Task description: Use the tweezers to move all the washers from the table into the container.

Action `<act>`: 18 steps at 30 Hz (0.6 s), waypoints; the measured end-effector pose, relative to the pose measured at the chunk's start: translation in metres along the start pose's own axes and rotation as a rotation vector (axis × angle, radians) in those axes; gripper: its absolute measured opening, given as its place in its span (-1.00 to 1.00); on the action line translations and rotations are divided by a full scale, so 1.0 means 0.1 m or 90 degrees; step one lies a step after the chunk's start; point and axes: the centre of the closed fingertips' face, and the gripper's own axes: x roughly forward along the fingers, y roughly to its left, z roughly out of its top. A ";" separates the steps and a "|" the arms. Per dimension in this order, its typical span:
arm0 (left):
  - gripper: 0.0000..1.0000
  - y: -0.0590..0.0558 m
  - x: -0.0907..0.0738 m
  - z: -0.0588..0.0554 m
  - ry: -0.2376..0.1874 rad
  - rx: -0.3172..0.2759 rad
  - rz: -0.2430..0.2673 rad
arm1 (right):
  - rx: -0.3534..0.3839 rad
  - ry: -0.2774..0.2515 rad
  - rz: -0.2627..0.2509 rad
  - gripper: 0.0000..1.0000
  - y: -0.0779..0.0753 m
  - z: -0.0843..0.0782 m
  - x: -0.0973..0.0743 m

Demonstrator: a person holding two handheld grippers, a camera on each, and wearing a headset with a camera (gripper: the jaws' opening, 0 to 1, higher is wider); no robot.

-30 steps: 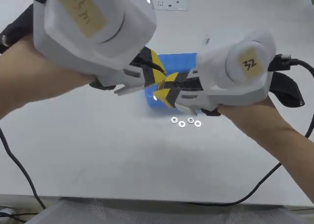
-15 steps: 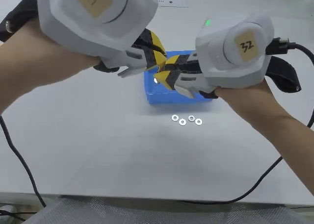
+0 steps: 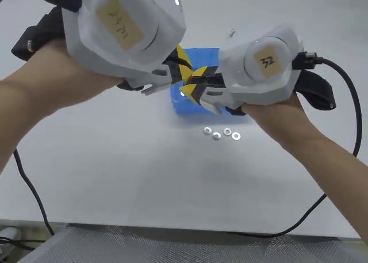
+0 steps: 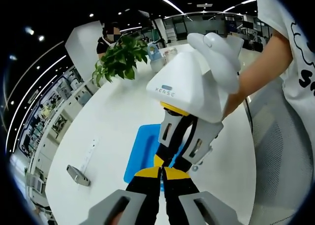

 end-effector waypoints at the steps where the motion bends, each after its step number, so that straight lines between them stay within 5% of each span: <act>1: -1.00 0.01 0.01 -0.02 0.000 -0.002 -0.001 | 0.003 0.000 0.000 -0.91 0.00 -0.01 0.02; 18: -1.00 0.00 0.09 -0.11 0.012 -0.011 -0.019 | 0.006 0.030 0.012 -0.91 -0.02 -0.11 0.13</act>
